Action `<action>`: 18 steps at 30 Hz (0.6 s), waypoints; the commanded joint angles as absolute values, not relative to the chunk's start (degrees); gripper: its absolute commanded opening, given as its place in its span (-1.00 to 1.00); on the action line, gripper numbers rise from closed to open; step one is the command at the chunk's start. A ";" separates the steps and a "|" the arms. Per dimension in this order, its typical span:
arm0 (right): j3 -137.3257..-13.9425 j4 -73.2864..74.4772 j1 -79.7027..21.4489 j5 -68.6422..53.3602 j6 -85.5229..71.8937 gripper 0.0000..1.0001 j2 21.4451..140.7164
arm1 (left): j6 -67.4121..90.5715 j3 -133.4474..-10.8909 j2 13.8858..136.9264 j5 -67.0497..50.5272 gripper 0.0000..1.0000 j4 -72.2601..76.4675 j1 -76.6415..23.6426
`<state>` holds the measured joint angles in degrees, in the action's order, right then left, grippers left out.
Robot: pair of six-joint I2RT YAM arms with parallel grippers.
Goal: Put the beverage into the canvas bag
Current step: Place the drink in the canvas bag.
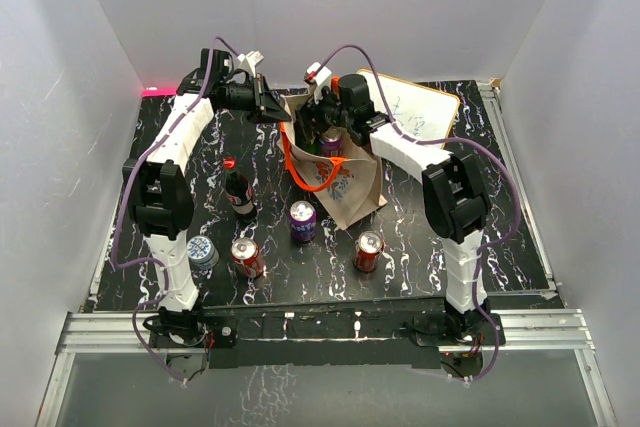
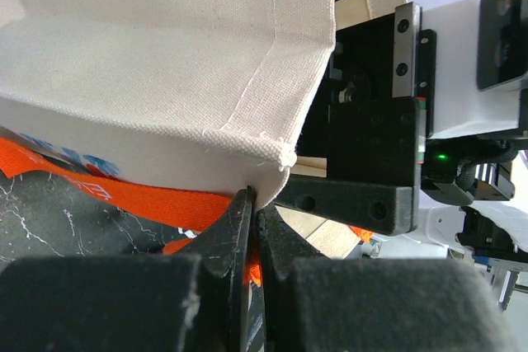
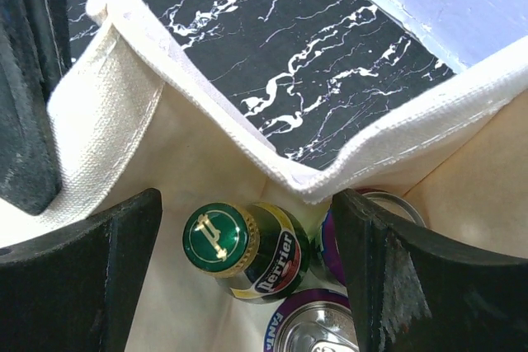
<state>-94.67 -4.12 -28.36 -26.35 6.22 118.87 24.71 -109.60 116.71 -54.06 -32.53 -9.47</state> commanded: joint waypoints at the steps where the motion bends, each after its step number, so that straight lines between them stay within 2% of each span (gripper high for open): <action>1: -100.89 -5.10 -28.83 -28.19 3.88 0.74 113.72 | 25.24 -109.49 116.05 -53.72 -0.99 -32.95 -9.23; 18: -102.68 3.81 -27.24 -26.35 6.93 0.72 102.66 | 27.17 -110.22 115.48 -50.57 -1.00 -31.88 -9.21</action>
